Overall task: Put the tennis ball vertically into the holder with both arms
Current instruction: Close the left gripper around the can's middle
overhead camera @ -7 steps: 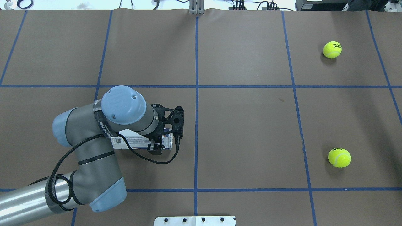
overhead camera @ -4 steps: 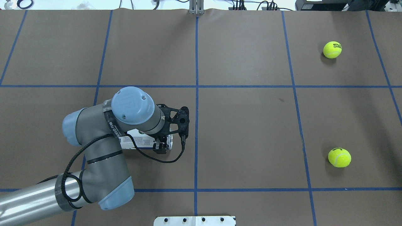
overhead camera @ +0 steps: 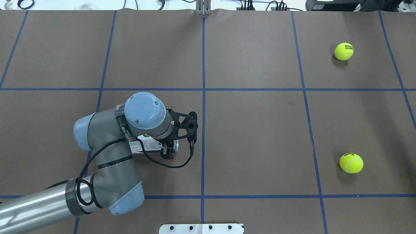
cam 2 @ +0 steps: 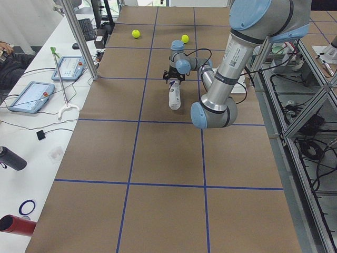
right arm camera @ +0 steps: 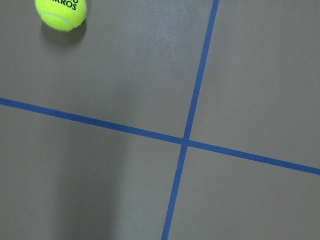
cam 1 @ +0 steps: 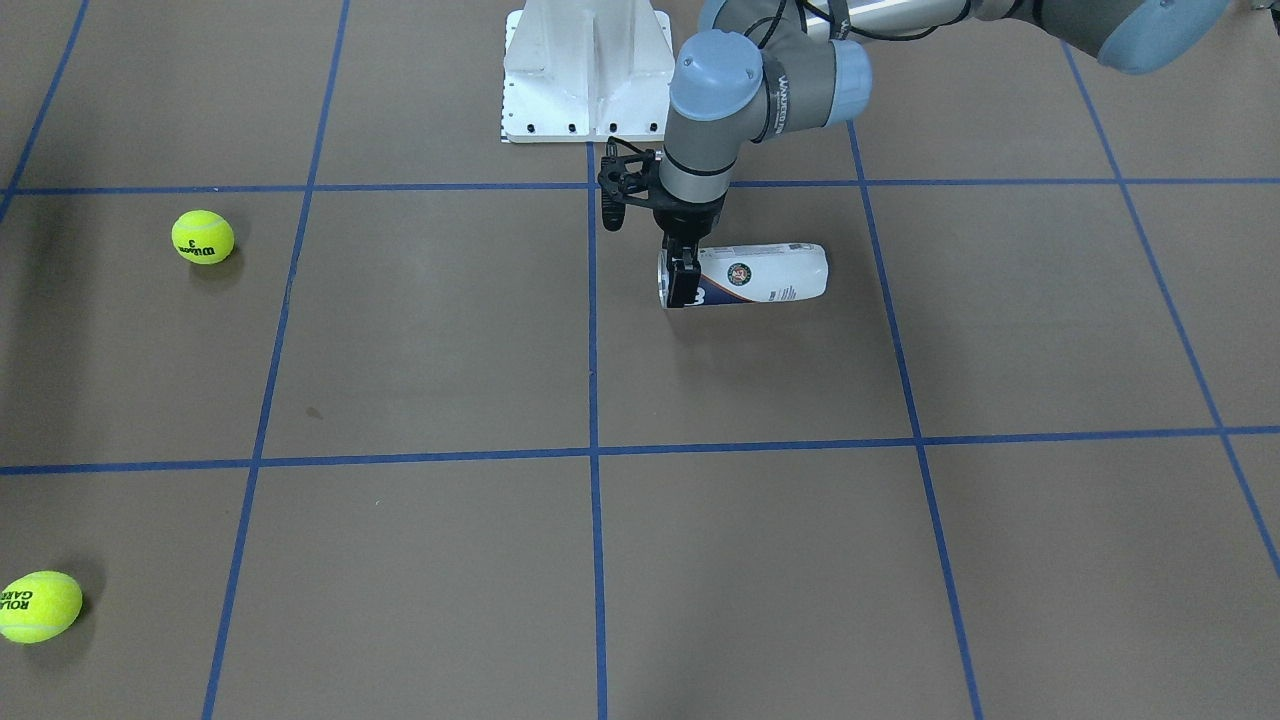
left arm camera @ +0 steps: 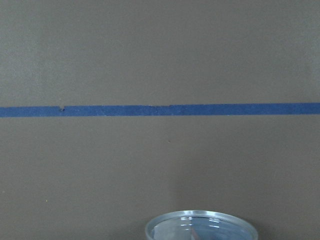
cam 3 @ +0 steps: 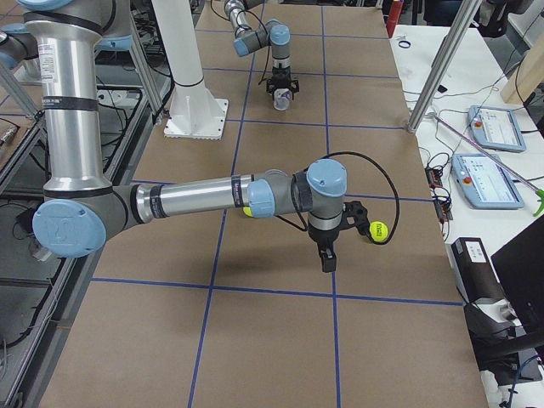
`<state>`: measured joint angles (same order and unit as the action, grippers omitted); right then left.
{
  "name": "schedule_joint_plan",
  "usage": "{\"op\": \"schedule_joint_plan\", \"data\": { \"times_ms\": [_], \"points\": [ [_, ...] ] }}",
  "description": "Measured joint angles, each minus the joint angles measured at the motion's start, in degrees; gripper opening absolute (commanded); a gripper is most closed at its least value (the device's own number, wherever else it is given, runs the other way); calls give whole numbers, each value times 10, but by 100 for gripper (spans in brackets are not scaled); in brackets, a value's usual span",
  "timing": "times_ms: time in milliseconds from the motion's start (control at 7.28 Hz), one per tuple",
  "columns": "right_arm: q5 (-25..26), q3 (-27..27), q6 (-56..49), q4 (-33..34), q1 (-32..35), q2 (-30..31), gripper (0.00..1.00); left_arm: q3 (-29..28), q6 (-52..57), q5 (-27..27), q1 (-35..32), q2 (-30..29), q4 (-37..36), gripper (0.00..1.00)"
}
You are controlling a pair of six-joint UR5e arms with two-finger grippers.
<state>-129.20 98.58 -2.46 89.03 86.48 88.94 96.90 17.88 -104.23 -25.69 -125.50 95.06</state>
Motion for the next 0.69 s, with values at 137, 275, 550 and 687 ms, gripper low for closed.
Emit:
{"op": "schedule_joint_plan", "data": {
  "times_ms": [137, 275, 550, 687],
  "points": [
    [0, 0, 0, 0, 0, 0, 100, -10, -1, 0, 3, -2, 0, 100],
    [0, 0, 0, 0, 0, 0, 100, -18, -2, -1, 5, -2, 0, 100],
    [0, -1, 0, 0, 0, 0, 100, -23, -3, -1, 6, -3, 0, 100],
    [0, -1, 0, 0, 0, 0, 100, -23, -4, -2, 6, -3, 0, 99]
  ]
}}
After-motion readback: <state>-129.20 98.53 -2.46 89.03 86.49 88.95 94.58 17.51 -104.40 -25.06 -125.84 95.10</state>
